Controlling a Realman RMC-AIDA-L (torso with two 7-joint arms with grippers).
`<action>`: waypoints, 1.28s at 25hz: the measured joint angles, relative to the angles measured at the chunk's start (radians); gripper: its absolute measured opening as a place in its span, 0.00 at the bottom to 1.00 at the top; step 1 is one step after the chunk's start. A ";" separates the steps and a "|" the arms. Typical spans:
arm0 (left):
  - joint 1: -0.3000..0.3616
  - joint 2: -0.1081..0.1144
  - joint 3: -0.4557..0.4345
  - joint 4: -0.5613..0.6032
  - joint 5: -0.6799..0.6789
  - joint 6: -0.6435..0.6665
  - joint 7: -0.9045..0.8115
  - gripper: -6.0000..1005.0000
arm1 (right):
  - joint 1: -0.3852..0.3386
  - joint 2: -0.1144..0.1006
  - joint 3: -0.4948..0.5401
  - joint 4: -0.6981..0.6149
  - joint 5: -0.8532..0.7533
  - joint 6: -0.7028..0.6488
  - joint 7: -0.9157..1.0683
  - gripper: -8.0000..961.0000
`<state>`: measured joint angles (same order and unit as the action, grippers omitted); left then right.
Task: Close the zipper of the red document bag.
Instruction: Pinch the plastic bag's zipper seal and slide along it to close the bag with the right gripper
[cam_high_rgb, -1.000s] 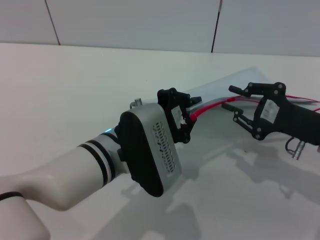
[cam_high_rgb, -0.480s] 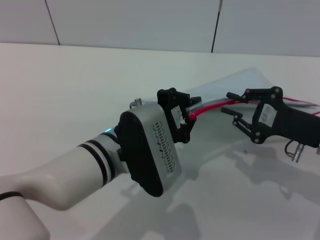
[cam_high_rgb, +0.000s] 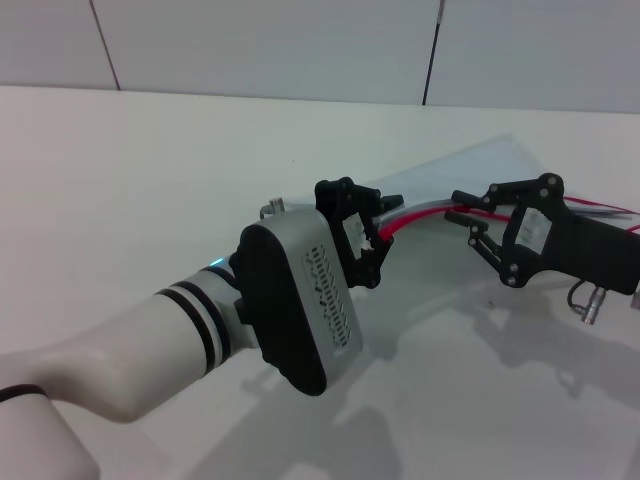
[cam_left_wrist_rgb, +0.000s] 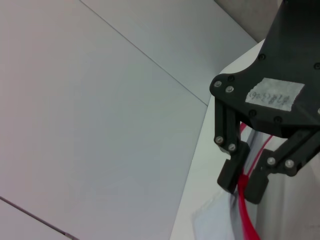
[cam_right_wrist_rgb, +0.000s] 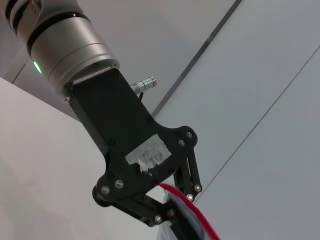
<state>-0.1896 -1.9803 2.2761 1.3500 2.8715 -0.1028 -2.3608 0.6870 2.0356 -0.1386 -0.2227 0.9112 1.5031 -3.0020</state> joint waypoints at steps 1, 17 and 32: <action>0.000 0.000 0.000 0.000 0.000 0.000 0.000 0.04 | 0.000 0.000 0.000 0.000 0.000 0.001 0.000 0.21; -0.004 -0.001 -0.001 -0.013 0.000 0.000 0.000 0.04 | 0.000 -0.001 -0.024 0.007 0.000 0.007 0.000 0.14; -0.005 -0.002 0.005 -0.014 0.000 0.000 0.000 0.04 | 0.002 0.000 -0.021 0.007 0.007 0.001 0.000 0.13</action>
<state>-0.1949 -1.9818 2.2812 1.3360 2.8716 -0.1027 -2.3608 0.6886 2.0357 -0.1592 -0.2160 0.9184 1.5039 -3.0019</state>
